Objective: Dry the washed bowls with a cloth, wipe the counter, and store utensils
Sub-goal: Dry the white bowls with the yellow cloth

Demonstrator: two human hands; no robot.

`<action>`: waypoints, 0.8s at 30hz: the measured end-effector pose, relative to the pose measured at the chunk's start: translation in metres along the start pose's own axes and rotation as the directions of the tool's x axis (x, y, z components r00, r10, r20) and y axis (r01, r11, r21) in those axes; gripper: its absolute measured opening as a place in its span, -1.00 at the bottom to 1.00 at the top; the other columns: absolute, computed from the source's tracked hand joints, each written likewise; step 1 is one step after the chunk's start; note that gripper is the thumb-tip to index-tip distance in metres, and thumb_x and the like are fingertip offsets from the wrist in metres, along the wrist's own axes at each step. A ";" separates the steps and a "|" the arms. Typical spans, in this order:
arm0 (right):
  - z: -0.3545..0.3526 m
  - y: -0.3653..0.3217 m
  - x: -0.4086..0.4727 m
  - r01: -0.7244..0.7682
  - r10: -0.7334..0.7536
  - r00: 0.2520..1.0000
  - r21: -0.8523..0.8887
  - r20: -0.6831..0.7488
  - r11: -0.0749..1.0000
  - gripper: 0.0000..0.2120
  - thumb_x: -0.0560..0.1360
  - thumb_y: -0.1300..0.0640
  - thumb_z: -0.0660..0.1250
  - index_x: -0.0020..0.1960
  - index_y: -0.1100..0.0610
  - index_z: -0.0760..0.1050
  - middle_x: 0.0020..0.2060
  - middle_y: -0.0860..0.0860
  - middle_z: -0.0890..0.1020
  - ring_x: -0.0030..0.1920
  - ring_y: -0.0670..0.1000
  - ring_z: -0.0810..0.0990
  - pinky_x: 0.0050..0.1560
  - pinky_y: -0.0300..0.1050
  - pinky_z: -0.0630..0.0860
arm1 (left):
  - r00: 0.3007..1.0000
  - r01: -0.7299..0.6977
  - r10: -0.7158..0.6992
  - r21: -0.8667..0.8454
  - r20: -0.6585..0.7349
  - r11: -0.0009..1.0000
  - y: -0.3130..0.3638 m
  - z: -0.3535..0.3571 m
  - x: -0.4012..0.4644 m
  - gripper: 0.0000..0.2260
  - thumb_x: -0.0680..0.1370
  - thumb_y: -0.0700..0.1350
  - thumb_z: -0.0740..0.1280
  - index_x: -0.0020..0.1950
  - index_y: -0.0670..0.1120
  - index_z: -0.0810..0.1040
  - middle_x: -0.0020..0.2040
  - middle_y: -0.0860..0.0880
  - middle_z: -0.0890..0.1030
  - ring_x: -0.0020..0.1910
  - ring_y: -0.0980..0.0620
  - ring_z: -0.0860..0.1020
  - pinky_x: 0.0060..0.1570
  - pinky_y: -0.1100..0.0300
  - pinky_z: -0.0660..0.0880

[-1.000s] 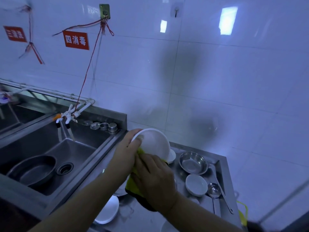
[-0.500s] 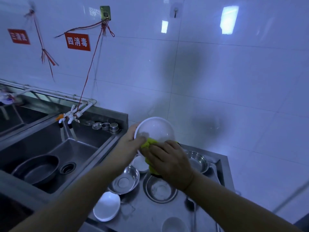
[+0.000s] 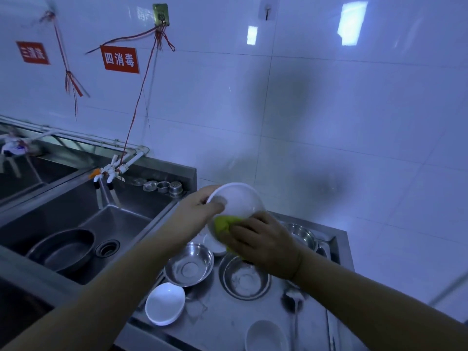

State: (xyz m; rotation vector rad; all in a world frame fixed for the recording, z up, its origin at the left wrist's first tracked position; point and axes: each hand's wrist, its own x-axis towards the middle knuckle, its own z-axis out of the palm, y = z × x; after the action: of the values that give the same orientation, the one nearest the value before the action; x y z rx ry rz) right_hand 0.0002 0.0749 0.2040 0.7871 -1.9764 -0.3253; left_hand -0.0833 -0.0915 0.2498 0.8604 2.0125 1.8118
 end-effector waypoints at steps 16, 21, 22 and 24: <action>-0.003 0.004 -0.008 0.180 -0.185 0.980 0.064 0.074 0.982 -0.88 0.54 0.16 0.37 0.00 0.13 0.67 -0.12 0.05 0.68 -0.10 0.05 0.64 -0.12 -0.03 0.54 | 0.981 -0.060 0.032 0.144 0.192 0.988 -0.006 -0.015 -0.005 -0.69 0.46 -0.03 0.22 0.18 0.14 0.55 0.07 0.06 0.61 0.06 0.05 0.57 0.04 0.11 0.51; 0.004 -0.024 0.011 -0.194 0.193 0.980 -0.021 -0.039 0.981 -0.86 0.55 0.18 0.34 0.03 0.15 0.66 -0.18 0.05 0.66 -0.23 0.07 0.61 -0.22 -0.05 0.49 | 0.977 -0.132 0.078 -0.275 -0.199 0.952 -0.033 0.029 -0.029 -0.67 0.58 -0.26 0.21 0.17 0.16 0.44 -0.04 0.09 0.64 -0.04 0.05 0.62 -0.19 0.18 0.59; 0.006 -0.030 0.013 -0.233 0.232 0.972 -0.014 -0.049 0.972 -0.86 0.56 0.18 0.32 0.03 0.16 0.65 -0.17 0.06 0.66 -0.22 0.07 0.61 -0.21 -0.04 0.49 | 0.970 -0.158 0.087 -0.320 -0.225 0.934 -0.033 0.033 -0.031 -0.69 0.59 -0.26 0.18 0.17 0.14 0.43 -0.06 0.11 0.65 -0.06 0.10 0.63 -0.21 0.26 0.57; 0.008 -0.038 0.010 -0.239 0.239 0.970 0.005 -0.034 0.971 -0.84 0.54 0.20 0.34 0.07 0.16 0.64 -0.13 0.07 0.67 -0.17 0.07 0.63 -0.18 -0.03 0.51 | 0.967 -0.189 0.123 -0.308 -0.222 0.932 -0.030 0.031 -0.029 -0.73 0.60 -0.25 0.15 0.15 0.08 0.46 -0.09 0.12 0.65 -0.11 0.14 0.62 -0.23 0.35 0.53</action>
State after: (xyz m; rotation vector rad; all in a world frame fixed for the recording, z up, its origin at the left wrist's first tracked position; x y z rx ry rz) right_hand 0.0047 0.0395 0.1868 0.5433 -2.0132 -0.1664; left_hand -0.0494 -0.0858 0.2109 0.7816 1.7141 2.3227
